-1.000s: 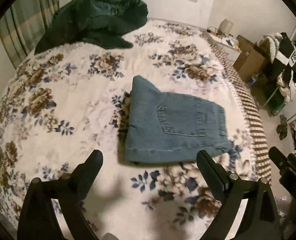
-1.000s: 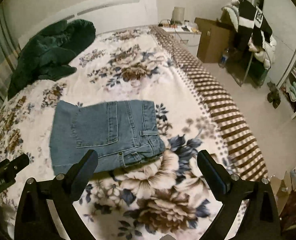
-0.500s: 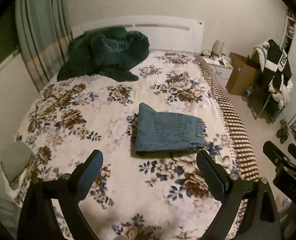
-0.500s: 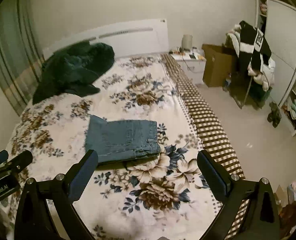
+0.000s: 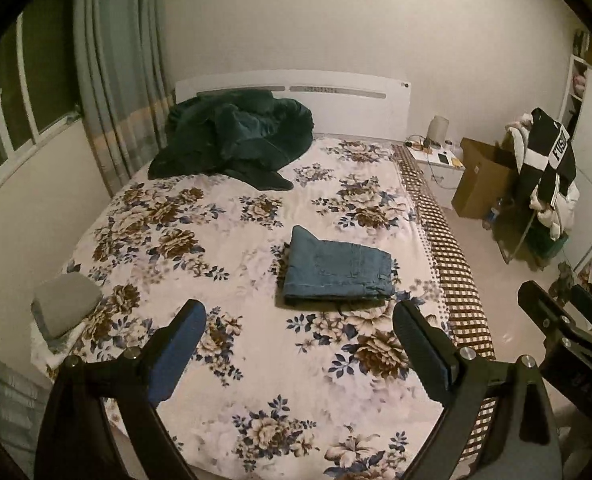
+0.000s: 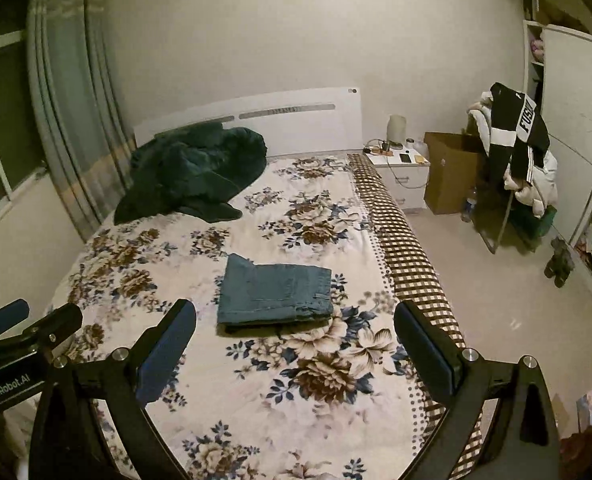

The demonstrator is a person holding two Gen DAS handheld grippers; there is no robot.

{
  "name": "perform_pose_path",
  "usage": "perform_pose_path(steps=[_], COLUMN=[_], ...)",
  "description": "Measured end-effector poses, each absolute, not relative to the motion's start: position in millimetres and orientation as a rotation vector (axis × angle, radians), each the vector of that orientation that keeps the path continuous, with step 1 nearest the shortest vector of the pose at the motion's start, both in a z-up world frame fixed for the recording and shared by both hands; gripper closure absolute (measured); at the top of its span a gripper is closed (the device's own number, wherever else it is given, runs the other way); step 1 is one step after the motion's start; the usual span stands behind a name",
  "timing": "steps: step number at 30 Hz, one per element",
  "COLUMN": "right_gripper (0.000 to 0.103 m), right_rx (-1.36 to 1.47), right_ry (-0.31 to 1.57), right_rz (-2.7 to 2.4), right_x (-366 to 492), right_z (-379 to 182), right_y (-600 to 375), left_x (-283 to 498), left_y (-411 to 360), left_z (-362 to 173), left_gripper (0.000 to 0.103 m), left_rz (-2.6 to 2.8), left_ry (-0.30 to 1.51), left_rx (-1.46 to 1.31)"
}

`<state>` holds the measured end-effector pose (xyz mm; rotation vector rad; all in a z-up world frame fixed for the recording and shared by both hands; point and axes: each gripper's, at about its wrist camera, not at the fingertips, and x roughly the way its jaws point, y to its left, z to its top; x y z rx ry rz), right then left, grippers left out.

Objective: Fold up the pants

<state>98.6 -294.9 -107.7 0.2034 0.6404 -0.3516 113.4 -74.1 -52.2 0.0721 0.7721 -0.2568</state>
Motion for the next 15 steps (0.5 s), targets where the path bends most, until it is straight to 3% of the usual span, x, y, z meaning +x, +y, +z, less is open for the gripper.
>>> perform_pose_path(steps=[15], right_gripper=[0.0], right_rx=[0.189], right_ry=[0.645], right_rz=[-0.381], right_x=[30.8], right_z=[-59.0], right_y=[-290.3], left_x=[90.6], left_y=[-67.8], left_z=[-35.8], left_gripper=[0.002], left_rz=[-0.255], left_ry=[0.742], left_rx=[0.083])
